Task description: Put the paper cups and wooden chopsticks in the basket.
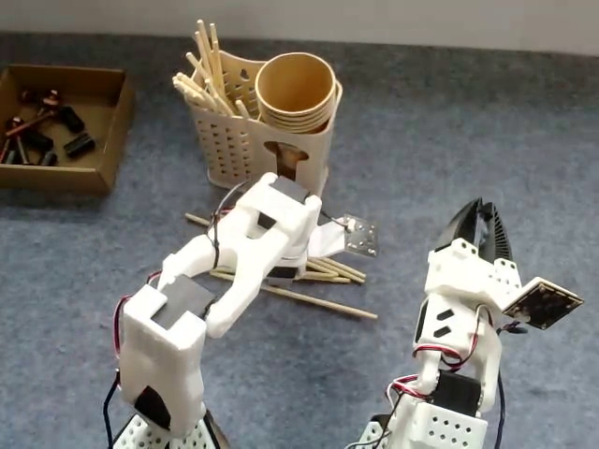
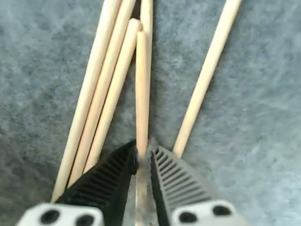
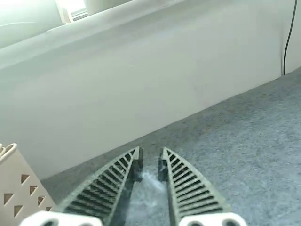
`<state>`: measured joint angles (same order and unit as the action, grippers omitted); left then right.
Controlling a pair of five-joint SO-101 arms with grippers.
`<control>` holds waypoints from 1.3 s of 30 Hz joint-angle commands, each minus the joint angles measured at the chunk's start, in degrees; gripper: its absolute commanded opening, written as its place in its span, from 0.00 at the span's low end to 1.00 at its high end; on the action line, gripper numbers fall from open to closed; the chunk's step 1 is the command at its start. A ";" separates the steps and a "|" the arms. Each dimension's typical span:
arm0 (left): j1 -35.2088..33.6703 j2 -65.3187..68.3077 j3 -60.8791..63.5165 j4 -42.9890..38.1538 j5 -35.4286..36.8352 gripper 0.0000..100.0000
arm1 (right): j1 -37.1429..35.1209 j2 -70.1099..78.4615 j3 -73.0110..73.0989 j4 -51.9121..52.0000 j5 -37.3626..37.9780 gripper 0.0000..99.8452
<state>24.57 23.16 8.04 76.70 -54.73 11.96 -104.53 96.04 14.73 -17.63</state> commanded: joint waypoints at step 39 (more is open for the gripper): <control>-8.04 -54.46 -4.09 -8.53 38.07 0.01 | -0.48 -0.75 2.42 -1.45 4.04 0.07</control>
<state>18.59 -28.35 6.64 72.13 -19.74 11.87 -104.53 96.04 14.73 -16.04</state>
